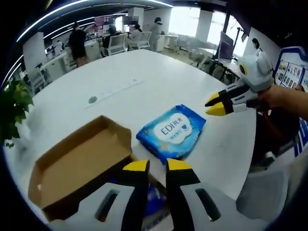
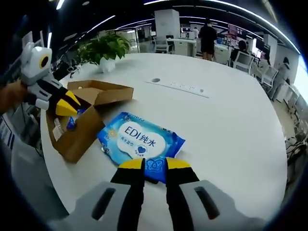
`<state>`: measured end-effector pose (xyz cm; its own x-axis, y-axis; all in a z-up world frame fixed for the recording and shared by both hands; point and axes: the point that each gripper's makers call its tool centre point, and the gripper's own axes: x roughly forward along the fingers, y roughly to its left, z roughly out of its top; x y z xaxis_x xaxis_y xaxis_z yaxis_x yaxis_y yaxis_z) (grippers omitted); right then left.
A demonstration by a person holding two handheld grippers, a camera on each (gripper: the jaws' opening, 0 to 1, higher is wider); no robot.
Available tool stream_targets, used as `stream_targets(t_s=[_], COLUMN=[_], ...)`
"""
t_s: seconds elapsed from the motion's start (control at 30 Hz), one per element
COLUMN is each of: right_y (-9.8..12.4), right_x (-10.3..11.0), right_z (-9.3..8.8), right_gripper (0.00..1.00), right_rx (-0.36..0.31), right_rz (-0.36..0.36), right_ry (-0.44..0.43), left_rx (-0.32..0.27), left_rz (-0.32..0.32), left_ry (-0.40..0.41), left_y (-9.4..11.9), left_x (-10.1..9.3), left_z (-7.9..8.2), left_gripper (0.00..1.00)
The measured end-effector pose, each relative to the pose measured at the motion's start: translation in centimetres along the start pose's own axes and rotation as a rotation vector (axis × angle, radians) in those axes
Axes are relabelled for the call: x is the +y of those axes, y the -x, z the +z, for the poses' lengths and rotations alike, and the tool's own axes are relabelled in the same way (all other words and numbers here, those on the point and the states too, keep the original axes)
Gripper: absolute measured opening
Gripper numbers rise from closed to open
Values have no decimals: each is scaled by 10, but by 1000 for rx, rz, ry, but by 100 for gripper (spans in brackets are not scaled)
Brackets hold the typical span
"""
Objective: Operate the shoe box by opening the lid, removing the specified soft item, and placing it in the target area until the item is outside and the box remains undamaged.
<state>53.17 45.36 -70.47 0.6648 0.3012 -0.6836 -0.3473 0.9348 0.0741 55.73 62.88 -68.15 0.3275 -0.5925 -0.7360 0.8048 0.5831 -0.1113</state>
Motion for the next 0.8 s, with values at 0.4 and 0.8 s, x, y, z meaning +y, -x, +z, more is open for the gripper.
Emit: stream_targets(t_s=[0.4, 0.8], right_y=[15, 10], right_x=[28, 63], right_z=[13, 22], right_gripper=[18, 21], right_rx=[-22, -29], right_rz=[20, 74], right_ry=[70, 117], left_rx=[-6, 36], left_rz=[-10, -2], left_ry=[-24, -56], left_y=[21, 36], left_x=[4, 28], left_z=[-20, -53], left_gripper=[14, 21])
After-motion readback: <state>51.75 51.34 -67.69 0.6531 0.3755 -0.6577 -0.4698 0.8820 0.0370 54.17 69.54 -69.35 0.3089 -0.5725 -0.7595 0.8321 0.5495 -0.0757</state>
